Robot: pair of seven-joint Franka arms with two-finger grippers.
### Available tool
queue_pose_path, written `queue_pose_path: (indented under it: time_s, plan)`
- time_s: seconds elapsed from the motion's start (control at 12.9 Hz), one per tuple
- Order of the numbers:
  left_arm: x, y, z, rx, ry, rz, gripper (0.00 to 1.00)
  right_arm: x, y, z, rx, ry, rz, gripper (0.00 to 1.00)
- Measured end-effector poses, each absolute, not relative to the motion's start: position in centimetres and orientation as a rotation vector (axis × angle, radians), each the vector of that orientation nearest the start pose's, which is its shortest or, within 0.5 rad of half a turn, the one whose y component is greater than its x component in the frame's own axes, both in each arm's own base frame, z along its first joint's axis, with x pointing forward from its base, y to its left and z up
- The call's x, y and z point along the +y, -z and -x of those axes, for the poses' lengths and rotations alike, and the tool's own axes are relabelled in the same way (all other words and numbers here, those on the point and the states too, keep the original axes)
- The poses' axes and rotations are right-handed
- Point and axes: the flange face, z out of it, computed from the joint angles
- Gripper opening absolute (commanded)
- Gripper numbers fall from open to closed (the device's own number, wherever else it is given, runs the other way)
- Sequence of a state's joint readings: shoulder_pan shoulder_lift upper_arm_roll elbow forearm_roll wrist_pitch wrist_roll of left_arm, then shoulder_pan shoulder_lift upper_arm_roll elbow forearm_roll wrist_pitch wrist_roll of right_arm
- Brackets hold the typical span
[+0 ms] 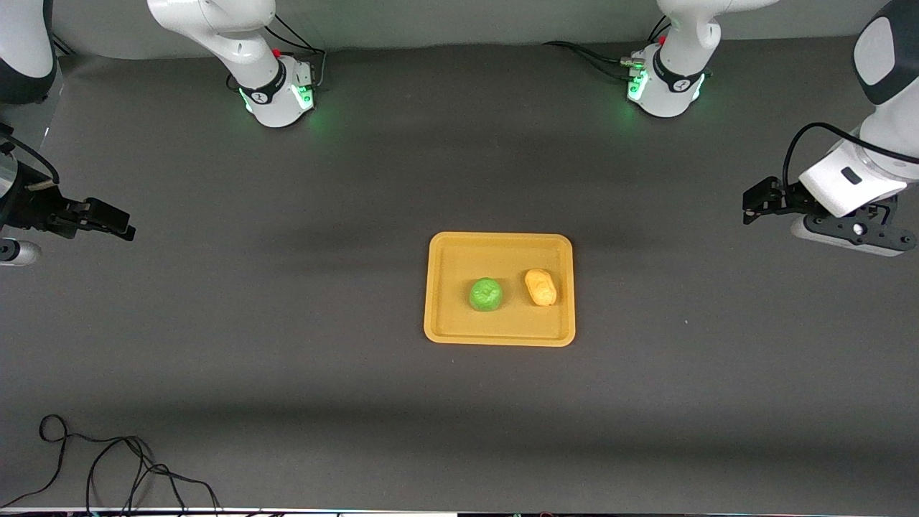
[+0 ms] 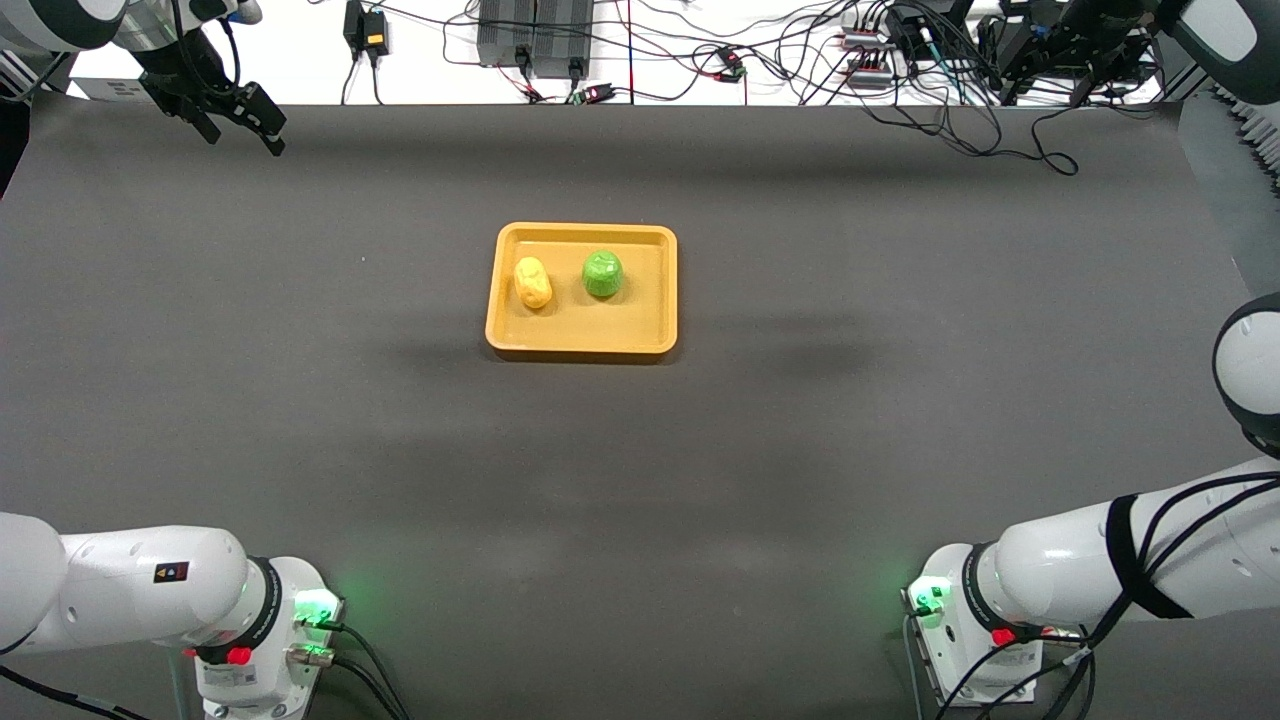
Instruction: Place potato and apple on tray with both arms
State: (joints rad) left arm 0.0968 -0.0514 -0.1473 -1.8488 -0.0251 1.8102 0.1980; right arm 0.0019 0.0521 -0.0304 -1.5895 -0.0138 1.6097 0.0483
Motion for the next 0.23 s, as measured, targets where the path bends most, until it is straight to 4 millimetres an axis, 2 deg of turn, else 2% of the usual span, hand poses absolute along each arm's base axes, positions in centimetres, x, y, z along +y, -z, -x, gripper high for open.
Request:
queue_pose_path:
  time_s: [0.23]
  plan:
    - [-2.4,-55.5,-54.7,0.365,0.037,3.133,1.0,-1.7,-59.0,-57.2,0.12,-0.05,3.155,1.0]
